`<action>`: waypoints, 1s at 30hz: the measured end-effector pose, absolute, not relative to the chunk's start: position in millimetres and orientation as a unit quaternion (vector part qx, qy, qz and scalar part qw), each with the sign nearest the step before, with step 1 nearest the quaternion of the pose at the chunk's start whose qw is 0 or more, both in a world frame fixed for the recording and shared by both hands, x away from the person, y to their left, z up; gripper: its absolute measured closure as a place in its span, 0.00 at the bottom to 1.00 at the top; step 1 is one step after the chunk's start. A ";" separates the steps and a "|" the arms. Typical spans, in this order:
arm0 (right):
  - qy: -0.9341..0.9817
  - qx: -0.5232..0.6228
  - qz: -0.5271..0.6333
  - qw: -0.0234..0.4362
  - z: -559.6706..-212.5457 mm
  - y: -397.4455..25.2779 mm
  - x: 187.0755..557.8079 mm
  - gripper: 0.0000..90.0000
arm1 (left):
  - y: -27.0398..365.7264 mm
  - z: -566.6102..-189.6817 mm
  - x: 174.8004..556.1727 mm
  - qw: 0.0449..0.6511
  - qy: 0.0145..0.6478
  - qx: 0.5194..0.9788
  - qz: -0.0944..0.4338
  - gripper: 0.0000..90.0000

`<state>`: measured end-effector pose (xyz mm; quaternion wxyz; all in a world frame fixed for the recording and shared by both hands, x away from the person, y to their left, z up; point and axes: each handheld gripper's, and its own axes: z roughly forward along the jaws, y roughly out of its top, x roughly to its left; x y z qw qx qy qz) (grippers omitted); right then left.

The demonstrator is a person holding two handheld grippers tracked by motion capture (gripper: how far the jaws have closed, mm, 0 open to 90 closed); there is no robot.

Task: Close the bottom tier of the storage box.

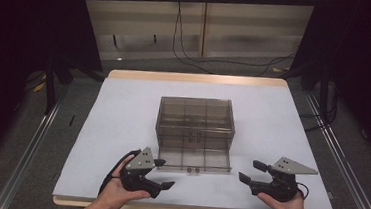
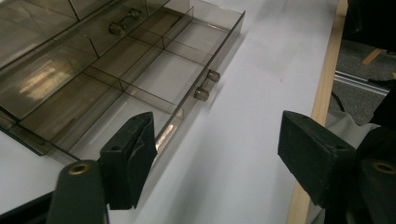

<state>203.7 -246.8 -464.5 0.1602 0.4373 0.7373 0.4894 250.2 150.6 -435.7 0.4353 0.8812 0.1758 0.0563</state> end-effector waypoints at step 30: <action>0.734 0.439 0.495 0.151 -464.4 -247.0 204.0 0.32 | 94.3 -427.7 274.4 0.421 0.110 0.900 0.029 0.76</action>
